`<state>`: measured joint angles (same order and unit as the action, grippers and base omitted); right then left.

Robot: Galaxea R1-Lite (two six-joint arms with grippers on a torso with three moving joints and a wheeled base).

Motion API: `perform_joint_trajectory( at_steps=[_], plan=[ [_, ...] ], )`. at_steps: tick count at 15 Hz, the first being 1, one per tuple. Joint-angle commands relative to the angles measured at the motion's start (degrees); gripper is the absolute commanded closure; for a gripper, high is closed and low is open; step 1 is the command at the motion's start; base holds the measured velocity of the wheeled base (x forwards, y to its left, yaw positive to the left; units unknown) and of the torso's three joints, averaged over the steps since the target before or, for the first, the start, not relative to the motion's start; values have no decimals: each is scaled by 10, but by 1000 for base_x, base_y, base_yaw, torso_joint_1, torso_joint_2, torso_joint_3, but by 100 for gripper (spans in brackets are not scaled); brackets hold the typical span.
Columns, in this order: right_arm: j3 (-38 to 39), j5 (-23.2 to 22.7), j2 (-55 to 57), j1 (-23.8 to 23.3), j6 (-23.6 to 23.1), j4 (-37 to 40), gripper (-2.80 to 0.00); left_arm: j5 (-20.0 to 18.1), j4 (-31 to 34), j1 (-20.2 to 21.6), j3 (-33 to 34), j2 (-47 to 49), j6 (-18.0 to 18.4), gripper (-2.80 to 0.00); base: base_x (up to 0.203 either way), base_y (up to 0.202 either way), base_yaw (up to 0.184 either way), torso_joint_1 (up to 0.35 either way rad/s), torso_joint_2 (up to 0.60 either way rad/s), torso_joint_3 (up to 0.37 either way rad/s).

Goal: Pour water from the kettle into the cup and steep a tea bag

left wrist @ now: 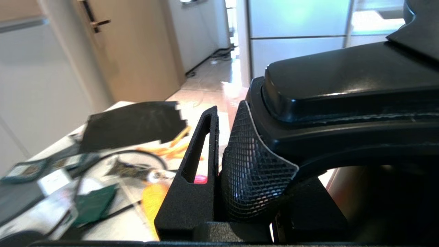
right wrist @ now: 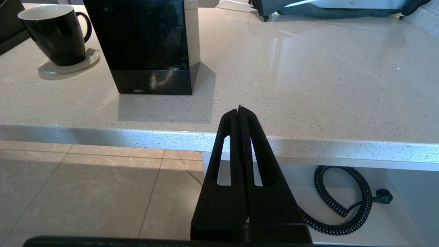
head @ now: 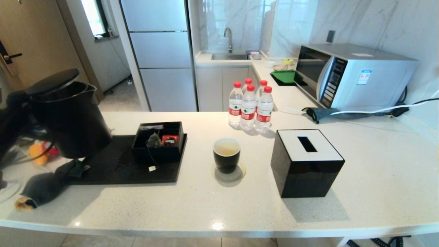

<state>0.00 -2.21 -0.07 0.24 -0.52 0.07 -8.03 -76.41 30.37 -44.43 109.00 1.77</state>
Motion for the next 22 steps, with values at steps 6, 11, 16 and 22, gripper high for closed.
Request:
perform_joint_trajectory(
  at_steps=[6,11,16,22],
  plan=[
    [0,-1,1,0,-1,0,0,-23,-13,-2,-2,64,6,0,0,0,0,0,0,0],
    [0,-1,1,0,-1,-1,0,-23,-40,-10,-27,115,8,0,0,0,0,0,0,0],
    [0,-1,1,0,-1,0,0,-23,-40,-20,-74,167,8,0,0,0,0,0,0,0],
    [0,0,1,0,-1,0,0,-16,-41,-41,-116,205,8,0,0,0,0,0,0,0]
  ],
)
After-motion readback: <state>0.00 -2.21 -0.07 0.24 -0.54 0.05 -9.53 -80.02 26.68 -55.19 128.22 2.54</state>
